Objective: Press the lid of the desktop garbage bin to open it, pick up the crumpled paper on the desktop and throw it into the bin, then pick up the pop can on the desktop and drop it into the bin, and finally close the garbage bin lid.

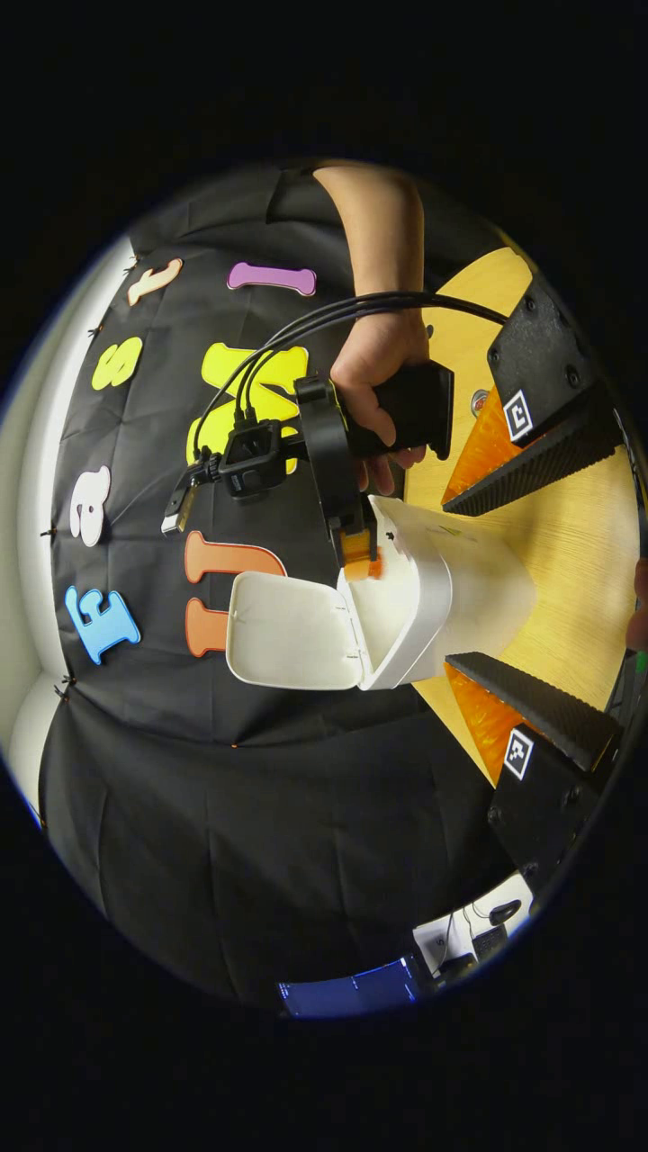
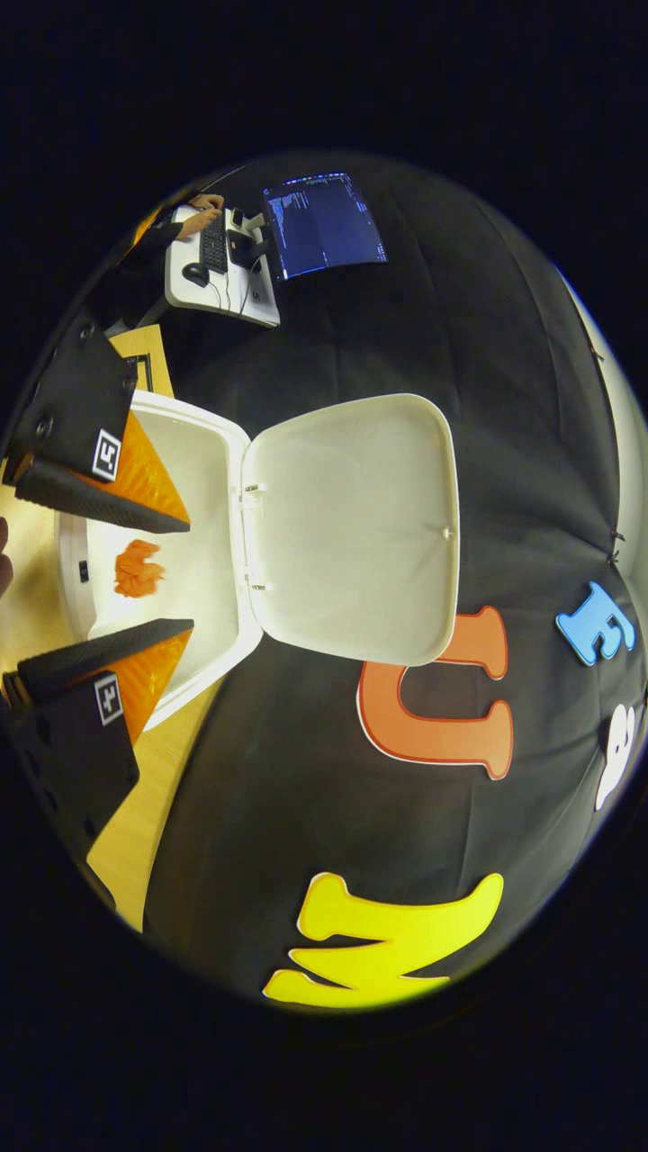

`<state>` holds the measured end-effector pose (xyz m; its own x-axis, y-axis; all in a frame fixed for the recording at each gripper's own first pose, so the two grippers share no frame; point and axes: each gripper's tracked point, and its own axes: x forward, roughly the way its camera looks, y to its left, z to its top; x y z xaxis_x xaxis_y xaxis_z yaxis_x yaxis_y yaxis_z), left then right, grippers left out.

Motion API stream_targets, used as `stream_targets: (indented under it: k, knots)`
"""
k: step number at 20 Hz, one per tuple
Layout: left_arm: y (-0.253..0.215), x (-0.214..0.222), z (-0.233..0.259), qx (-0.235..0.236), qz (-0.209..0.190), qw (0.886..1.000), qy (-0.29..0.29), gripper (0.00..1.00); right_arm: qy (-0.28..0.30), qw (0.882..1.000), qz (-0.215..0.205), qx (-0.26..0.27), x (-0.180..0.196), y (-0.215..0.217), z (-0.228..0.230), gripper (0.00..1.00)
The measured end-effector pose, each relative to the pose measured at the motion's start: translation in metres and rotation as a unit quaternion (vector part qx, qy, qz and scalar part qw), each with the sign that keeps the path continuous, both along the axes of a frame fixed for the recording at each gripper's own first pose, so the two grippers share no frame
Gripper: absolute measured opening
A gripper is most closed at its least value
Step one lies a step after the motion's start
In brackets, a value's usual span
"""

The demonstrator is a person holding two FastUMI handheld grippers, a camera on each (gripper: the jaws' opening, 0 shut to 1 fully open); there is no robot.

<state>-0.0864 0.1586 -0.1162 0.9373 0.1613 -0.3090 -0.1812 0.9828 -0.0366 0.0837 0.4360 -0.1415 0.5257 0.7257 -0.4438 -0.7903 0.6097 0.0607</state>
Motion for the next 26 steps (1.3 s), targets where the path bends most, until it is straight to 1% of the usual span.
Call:
stream_targets:
  k: [3, 6, 8, 10, 11, 13, 15, 16, 19, 22, 26]
  knots:
    - [-0.002, 0.001, -0.002, -0.001, -0.007, 1.0, -0.001, 0.99, 0.0, 1.0, -0.003, 0.003, 0.0, -0.003, 0.003, 0.69]
    - [-0.013, 0.006, -0.006, -0.006, -0.031, 0.999, -0.005, 0.99, -0.003, 0.999, -0.015, 0.031, -0.002, -0.018, 0.022, 0.67]
    - [-0.019, 0.009, -0.011, -0.003, -0.047, 0.999, -0.01, 0.99, -0.008, 0.998, -0.028, 0.059, -0.007, -0.036, 0.041, 0.67]
    - [-0.028, 0.013, -0.017, 0.004, -0.066, 0.998, -0.01, 0.99, -0.02, 0.995, -0.048, 0.082, -0.01, -0.062, 0.061, 0.71]
    - [-0.034, 0.016, -0.021, 0.007, -0.078, 0.997, -0.01, 0.99, -0.03, 0.994, -0.061, 0.089, -0.01, -0.079, 0.069, 0.71]
    - [-0.049, 0.021, -0.032, 0.018, -0.106, 0.994, -0.005, 0.99, -0.042, 0.991, -0.085, 0.096, -0.013, -0.114, 0.081, 0.76]
    - [-0.065, 0.025, -0.039, 0.031, -0.13, 0.991, -0.012, 1.0, -0.058, 0.987, -0.111, 0.101, -0.016, -0.154, 0.09, 0.77]
    - [-0.075, 0.027, -0.045, 0.031, -0.143, 0.989, -0.012, 0.99, -0.065, 0.984, -0.127, 0.103, -0.018, -0.176, 0.093, 0.79]
    - [-0.105, 0.032, -0.069, 0.03, -0.178, 0.983, -0.005, 0.99, -0.093, 0.976, -0.172, 0.102, -0.033, -0.239, 0.103, 0.8]
    - [-0.14, 0.042, -0.101, 0.02, -0.207, 0.978, 0.006, 1.0, -0.121, 0.964, -0.218, 0.089, -0.048, -0.297, 0.108, 0.83]
    - [-0.186, 0.055, -0.13, 0.01, -0.243, 0.97, 0.012, 1.0, -0.129, 0.95, -0.276, 0.069, -0.071, -0.368, 0.102, 0.83]
